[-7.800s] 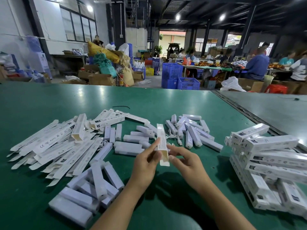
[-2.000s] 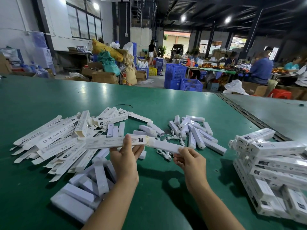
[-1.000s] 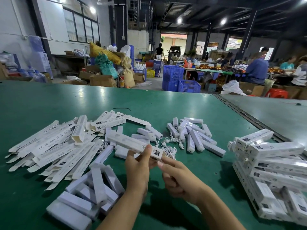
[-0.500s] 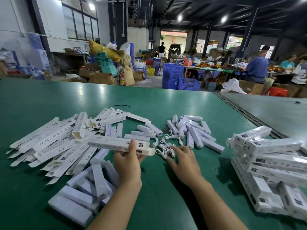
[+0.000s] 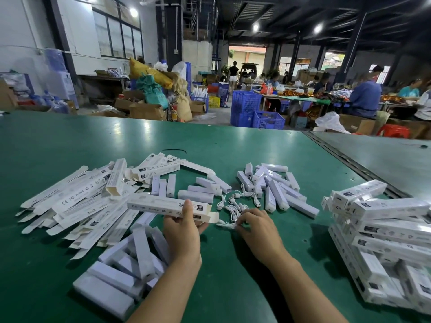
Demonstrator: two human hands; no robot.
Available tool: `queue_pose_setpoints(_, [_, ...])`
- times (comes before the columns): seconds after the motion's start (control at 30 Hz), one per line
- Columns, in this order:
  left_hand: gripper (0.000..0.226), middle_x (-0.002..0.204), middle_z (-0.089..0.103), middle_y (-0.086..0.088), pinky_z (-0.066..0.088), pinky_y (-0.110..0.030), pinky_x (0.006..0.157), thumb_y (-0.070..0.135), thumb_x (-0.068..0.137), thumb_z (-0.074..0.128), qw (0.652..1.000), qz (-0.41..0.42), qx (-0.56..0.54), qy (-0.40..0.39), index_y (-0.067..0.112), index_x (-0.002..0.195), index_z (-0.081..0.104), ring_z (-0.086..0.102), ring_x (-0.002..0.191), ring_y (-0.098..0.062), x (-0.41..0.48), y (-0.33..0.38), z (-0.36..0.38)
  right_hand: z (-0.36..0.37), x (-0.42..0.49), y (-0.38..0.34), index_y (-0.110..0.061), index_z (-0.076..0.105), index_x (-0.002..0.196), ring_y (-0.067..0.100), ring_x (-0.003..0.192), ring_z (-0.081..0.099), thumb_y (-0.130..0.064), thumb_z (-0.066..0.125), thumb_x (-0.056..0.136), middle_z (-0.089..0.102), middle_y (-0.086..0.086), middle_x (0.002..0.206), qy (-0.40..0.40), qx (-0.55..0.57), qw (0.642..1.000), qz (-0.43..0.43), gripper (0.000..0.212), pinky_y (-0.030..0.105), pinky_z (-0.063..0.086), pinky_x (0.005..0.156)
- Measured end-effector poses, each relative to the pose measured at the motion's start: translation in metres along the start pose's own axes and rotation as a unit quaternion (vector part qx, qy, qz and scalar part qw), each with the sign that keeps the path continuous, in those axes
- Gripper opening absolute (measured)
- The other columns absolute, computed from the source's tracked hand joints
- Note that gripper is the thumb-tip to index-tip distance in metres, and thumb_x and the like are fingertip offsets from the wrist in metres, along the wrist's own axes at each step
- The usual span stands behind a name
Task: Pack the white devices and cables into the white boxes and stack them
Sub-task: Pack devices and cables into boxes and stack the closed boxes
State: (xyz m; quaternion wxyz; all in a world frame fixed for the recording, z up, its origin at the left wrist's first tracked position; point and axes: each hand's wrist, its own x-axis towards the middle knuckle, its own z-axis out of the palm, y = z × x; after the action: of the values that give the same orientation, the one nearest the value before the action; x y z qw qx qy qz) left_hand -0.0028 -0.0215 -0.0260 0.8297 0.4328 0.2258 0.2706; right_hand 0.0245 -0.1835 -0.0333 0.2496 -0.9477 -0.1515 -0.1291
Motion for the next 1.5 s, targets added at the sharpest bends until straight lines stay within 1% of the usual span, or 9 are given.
queue_pose_setpoints(0.13, [0.020, 0.112, 0.067, -0.014, 0.062, -0.034, 0.064, 0.026, 0.100, 0.059, 1.000, -0.022, -0.002, 0.003, 0.011, 0.112, 0.053, 0.070, 0.098, -0.031, 0.000, -0.002, 0.002, -0.002, -0.001, -0.003, -0.022, 0.074, 0.091, 0.011, 0.085, 0.064, -0.017, 0.068, 0.085, 0.073, -0.006, 0.090, -0.021, 0.046, 0.999, -0.006, 0.010, 0.022, 0.048, 0.081])
queue_pose_setpoints(0.23, [0.025, 0.115, 0.068, -0.014, 0.060, -0.030, 0.065, 0.027, 0.100, 0.058, 1.000, -0.026, -0.004, 0.011, 0.010, 0.118, 0.053, 0.070, 0.100, -0.031, 0.001, -0.004, 0.004, 0.000, -0.001, -0.004, -0.026, 0.067, 0.117, 0.013, 0.099, 0.060, -0.023, 0.066, 0.088, 0.068, -0.007, 0.106, -0.063, 0.026, 0.997, -0.033, 0.030, 0.030, 0.048, 0.089])
queue_pose_setpoints(0.33, [0.028, 0.118, 0.065, -0.018, 0.059, -0.036, 0.066, 0.028, 0.101, 0.057, 0.999, -0.045, -0.008, 0.013, 0.009, 0.119, 0.049, 0.069, 0.102, -0.034, 0.003, -0.006, 0.004, 0.000, -0.001, -0.005, -0.023, 0.070, 0.117, 0.014, 0.106, 0.057, -0.033, 0.067, 0.090, 0.064, -0.005, 0.113, -0.087, 0.006, 0.995, -0.056, 0.029, 0.028, 0.045, 0.094])
queue_pose_setpoints(0.6, [0.029, 0.131, 0.057, -0.017, 0.059, -0.054, 0.081, 0.030, 0.102, 0.052, 0.996, -0.088, -0.009, -0.015, 0.011, 0.123, 0.047, 0.064, 0.111, -0.036, 0.001, -0.007, 0.007, -0.002, -0.006, -0.018, -0.016, 0.078, 0.091, 0.004, 0.076, 0.063, -0.021, 0.071, 0.088, 0.076, -0.005, 0.087, 0.042, 0.081, 0.996, -0.019, 0.009, -0.004, 0.034, 0.070])
queue_pose_setpoints(0.7, [0.029, 0.128, 0.059, -0.018, 0.058, -0.045, 0.077, 0.031, 0.103, 0.051, 0.995, -0.094, -0.018, -0.020, 0.009, 0.121, 0.047, 0.064, 0.111, -0.036, 0.000, -0.007, 0.008, -0.002, -0.011, -0.025, -0.019, 0.078, 0.093, -0.004, 0.072, 0.062, -0.025, 0.077, 0.084, 0.074, -0.008, 0.090, 0.008, 0.124, 0.992, -0.014, 0.011, -0.002, 0.039, 0.071])
queue_pose_setpoints(0.87, [0.032, 0.118, 0.066, -0.020, 0.057, -0.036, 0.068, 0.029, 0.103, 0.050, 0.993, -0.095, -0.039, -0.052, 0.006, 0.125, 0.047, 0.070, 0.099, -0.034, -0.003, -0.007, 0.010, -0.003, -0.013, -0.031, -0.024, 0.072, 0.079, -0.015, 0.073, 0.060, -0.016, 0.081, 0.076, 0.056, -0.014, 0.125, -0.057, 0.186, 0.981, -0.005, 0.012, 0.004, 0.042, 0.070])
queue_pose_setpoints(1.03, [0.018, 0.114, 0.067, -0.009, 0.059, -0.039, 0.063, 0.030, 0.103, 0.050, 0.992, -0.092, -0.021, -0.087, 0.018, 0.118, 0.049, 0.071, 0.099, -0.026, -0.003, -0.009, 0.009, -0.007, -0.013, -0.024, -0.018, 0.065, 0.074, -0.001, 0.053, 0.051, -0.021, 0.080, 0.073, 0.070, 0.002, 0.073, -0.104, 0.200, 0.974, 0.020, 0.015, 0.024, 0.047, 0.059])
queue_pose_setpoints(1.23, [0.024, 0.110, 0.069, -0.006, 0.060, -0.041, 0.059, 0.034, 0.102, 0.051, 0.989, -0.106, -0.018, -0.103, 0.019, 0.121, 0.050, 0.071, 0.093, -0.016, -0.001, -0.009, 0.006, -0.013, -0.013, -0.018, -0.020, 0.066, 0.073, 0.015, 0.074, 0.064, -0.021, 0.079, 0.073, 0.071, -0.005, 0.082, -0.122, 0.205, 0.971, -0.014, 0.013, 0.029, 0.051, 0.074])
queue_pose_setpoints(1.5, [0.032, 0.110, 0.067, -0.005, 0.060, -0.038, 0.055, 0.036, 0.101, 0.051, 0.990, -0.105, -0.013, -0.097, 0.017, 0.127, 0.047, 0.069, 0.094, -0.016, 0.002, -0.007, 0.005, -0.017, -0.016, -0.020, -0.034, 0.064, 0.094, 0.012, 0.066, 0.066, -0.017, 0.080, 0.075, 0.069, -0.006, 0.096, -0.100, 0.228, 0.968, -0.022, 0.030, 0.029, 0.057, 0.069])
